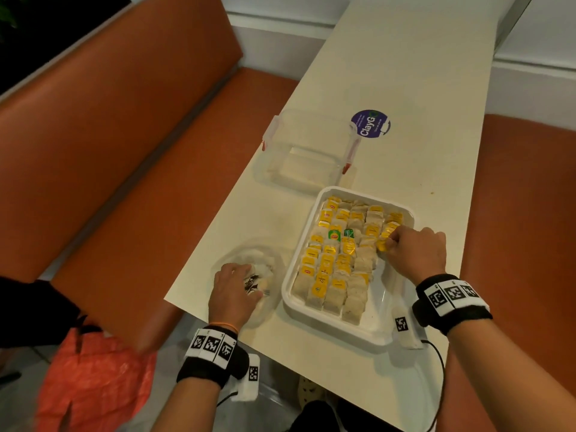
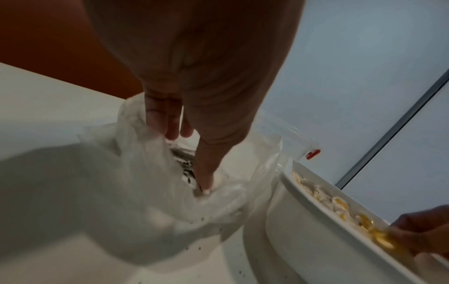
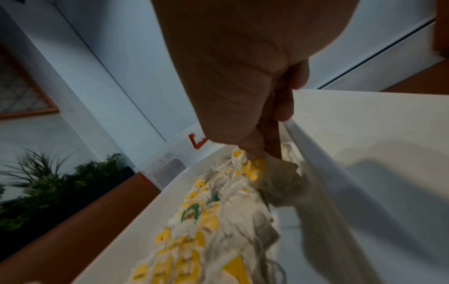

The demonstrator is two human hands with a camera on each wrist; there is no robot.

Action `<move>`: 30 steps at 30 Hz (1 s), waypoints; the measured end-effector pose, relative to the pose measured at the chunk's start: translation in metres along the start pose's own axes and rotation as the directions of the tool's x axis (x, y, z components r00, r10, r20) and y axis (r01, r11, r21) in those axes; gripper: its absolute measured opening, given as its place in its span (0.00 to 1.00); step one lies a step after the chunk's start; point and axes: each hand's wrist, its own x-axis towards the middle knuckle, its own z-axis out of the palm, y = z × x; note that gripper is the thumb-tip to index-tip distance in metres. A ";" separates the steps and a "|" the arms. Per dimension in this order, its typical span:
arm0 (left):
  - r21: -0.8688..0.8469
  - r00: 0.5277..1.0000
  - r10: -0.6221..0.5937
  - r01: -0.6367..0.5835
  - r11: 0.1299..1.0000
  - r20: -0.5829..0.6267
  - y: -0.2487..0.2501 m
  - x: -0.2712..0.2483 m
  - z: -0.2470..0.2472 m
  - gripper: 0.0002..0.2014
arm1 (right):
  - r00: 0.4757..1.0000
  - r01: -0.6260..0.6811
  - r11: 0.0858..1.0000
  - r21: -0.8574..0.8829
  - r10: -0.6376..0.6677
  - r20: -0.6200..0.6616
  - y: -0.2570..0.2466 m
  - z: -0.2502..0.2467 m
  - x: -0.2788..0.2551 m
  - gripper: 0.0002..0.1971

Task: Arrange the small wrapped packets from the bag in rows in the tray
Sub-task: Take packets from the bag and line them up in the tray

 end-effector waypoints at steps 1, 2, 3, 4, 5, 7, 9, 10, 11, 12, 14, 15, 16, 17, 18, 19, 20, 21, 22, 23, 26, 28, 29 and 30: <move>0.050 1.000 0.014 -0.014 0.999 0.008 0.000 0.001 0.002 0.33 | 0.999 0.003 0.999 0.035 -0.004 0.037 0.001 -0.002 0.000 0.07; 0.095 0.999 0.026 -0.028 0.995 0.025 0.001 0.003 0.004 0.35 | 0.997 0.004 0.997 0.071 -0.009 0.073 0.002 -0.003 0.000 0.05; 0.122 0.999 0.031 -0.035 0.992 0.038 0.002 0.004 0.006 0.36 | 0.994 0.003 0.995 0.097 -0.014 0.106 0.003 -0.004 0.001 0.04; 0.132 0.999 0.027 -0.032 0.991 0.043 0.003 0.005 0.006 0.36 | 0.991 0.008 0.994 0.108 -0.022 0.130 0.002 -0.004 0.002 0.04; 0.139 0.999 0.020 -0.025 0.990 0.038 0.005 0.006 0.007 0.36 | 0.989 0.014 0.995 0.101 -0.029 0.145 0.002 -0.004 0.003 0.04; 0.166 1.000 0.016 -0.019 0.986 0.021 0.010 0.007 0.008 0.33 | 0.988 0.023 0.998 0.062 -0.032 0.151 0.001 -0.002 0.004 0.04; 0.163 1.000 0.016 -0.017 0.986 0.012 0.014 0.007 0.009 0.28 | 0.991 0.022 1.000 0.012 -0.024 0.133 0.000 -0.001 0.007 0.05; 0.142 1.000 0.009 -0.010 0.990 0.012 0.016 0.007 0.009 0.25 | 0.992 0.021 1.000 -0.008 -0.020 0.125 -0.001 -0.001 0.008 0.06; 0.119 1.000 0.001 -0.002 0.993 0.010 0.017 0.008 0.009 0.23 | 0.992 0.017 0.999 -0.028 -0.013 0.123 -0.002 -0.002 0.009 0.06; 0.097 1.000 -0.006 0.005 0.995 0.009 0.018 0.008 0.009 0.20 | 0.993 0.012 0.999 -0.051 -0.006 0.119 -0.003 -0.002 0.009 0.06; 0.063 1.000 -0.013 0.014 0.998 -0.008 0.020 0.010 0.009 0.15 | 0.995 0.004 0.995 -0.103 0.007 0.102 -0.004 -0.003 0.010 0.05; 0.048 1.000 -0.018 0.019 0.999 -0.019 0.020 0.011 0.009 0.13 | 0.996 0.004 0.992 -0.126 0.007 0.084 -0.006 -0.003 0.009 0.05; 0.038 0.999 -0.024 0.025 0.999 -0.025 0.021 0.012 0.008 0.12 | 0.998 0.006 0.989 -0.147 0.003 0.066 -0.006 -0.003 0.008 0.05; 0.034 0.999 -0.026 0.027 0.999 -0.028 0.021 0.012 0.008 0.11 | 0.999 0.012 0.984 -0.176 -0.004 0.048 -0.008 -0.003 0.007 0.05; 0.028 0.999 -0.025 0.026 0.999 -0.030 0.020 0.012 0.007 0.11 | 0.999 0.018 0.978 -0.207 -0.011 0.033 -0.008 -0.002 0.005 0.06; 0.020 0.999 -0.024 0.024 1.000 -0.036 0.020 0.012 0.006 0.11 | 1.000 0.022 0.973 -0.229 -0.019 0.014 -0.009 0.000 0.003 0.07; 0.003 0.999 -0.023 0.023 1.000 -0.047 0.019 0.011 0.004 0.10 | 0.999 0.027 0.972 -0.235 -0.030 -0.011 -0.010 0.001 0.002 0.09; -0.021 0.998 -0.026 0.025 0.999 -0.058 0.019 0.009 0.002 0.10 | 0.998 0.034 0.973 -0.228 -0.043 -0.035 -0.010 0.003 0.000 0.11; -0.050 0.997 -0.032 0.028 0.998 -0.064 0.019 0.008 0.000 0.10 | 0.996 0.046 0.976 -0.213 -0.060 -0.060 -0.009 0.005 -0.001 0.13; -0.073 0.997 -0.037 0.033 0.997 -0.061 0.019 0.007 -0.001 0.12 | 0.994 0.061 0.979 -0.195 -0.077 -0.077 -0.009 0.006 -0.001 0.14; -0.129 0.998 -0.066 0.064 0.990 -0.007 0.018 0.003 -0.004 0.19 | 0.990 0.113 0.973 -0.203 -0.127 -0.062 -0.006 0.006 -0.001 0.13; -0.174 0.996 -0.079 0.074 0.982 -0.027 0.017 0.003 -0.004 0.15 | 0.989 0.130 0.962 -0.242 -0.142 -0.035 -0.006 0.003 -0.001 0.11; -0.164 0.995 -0.081 0.072 0.984 -0.051 0.016 0.003 -0.004 0.13 | 0.990 0.129 0.959 -0.253 -0.140 -0.026 -0.006 0.001 -0.002 0.10; -0.128 0.994 -0.080 0.071 0.989 -0.070 0.015 0.003 -0.003 0.12 | 0.990 0.127 0.958 -0.256 -0.137 -0.023 -0.006 0.000 -0.002 0.10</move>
